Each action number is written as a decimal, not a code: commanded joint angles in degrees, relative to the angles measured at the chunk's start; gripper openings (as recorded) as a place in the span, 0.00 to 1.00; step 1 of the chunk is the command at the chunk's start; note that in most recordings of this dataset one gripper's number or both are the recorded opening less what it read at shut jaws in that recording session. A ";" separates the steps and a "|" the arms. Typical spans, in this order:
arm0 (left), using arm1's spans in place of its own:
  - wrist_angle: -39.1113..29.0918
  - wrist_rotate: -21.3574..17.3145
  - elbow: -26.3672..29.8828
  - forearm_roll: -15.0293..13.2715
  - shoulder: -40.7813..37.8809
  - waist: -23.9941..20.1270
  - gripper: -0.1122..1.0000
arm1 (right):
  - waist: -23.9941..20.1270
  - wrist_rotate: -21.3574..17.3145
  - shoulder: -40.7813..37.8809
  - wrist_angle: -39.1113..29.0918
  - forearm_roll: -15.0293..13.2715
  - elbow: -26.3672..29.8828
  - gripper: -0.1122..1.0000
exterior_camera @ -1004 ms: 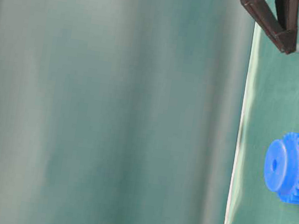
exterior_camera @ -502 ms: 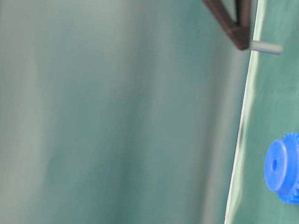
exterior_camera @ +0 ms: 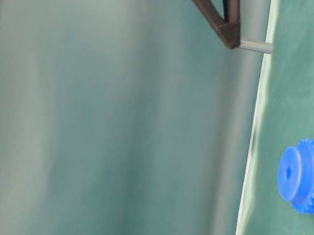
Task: Insert the shaft placed at a random location into the center hole of the medium gear at another random location.
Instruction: 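Carry the held shaft left over the blue gear's center hole, then lower the shaft into the gear's center hole with the right gripper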
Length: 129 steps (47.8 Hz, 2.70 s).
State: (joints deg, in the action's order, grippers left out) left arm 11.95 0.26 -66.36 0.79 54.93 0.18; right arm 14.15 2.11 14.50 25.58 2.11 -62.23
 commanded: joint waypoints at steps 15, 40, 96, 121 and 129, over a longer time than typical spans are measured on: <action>0.35 0.09 0.70 0.09 -0.53 0.09 0.10 | -1.76 0.62 -4.04 0.62 0.00 5.71 0.22; 0.26 0.18 0.62 0.18 -0.53 0.09 0.10 | -3.96 0.62 -15.73 0.18 0.09 18.98 0.22; 0.35 0.00 0.62 0.18 -0.44 0.09 0.10 | -4.57 0.62 -22.76 -1.58 0.00 26.81 0.22; 0.53 0.00 0.53 0.18 -0.53 0.00 0.10 | -4.92 0.53 -25.75 -1.23 0.18 26.89 0.22; 0.53 0.00 0.62 0.18 -0.44 0.09 0.10 | -4.92 0.53 -26.19 -1.14 0.18 26.98 0.22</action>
State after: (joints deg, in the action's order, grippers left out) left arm 11.95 0.35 -66.45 0.79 54.84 0.18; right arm 9.32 2.11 -12.30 24.08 2.20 -36.65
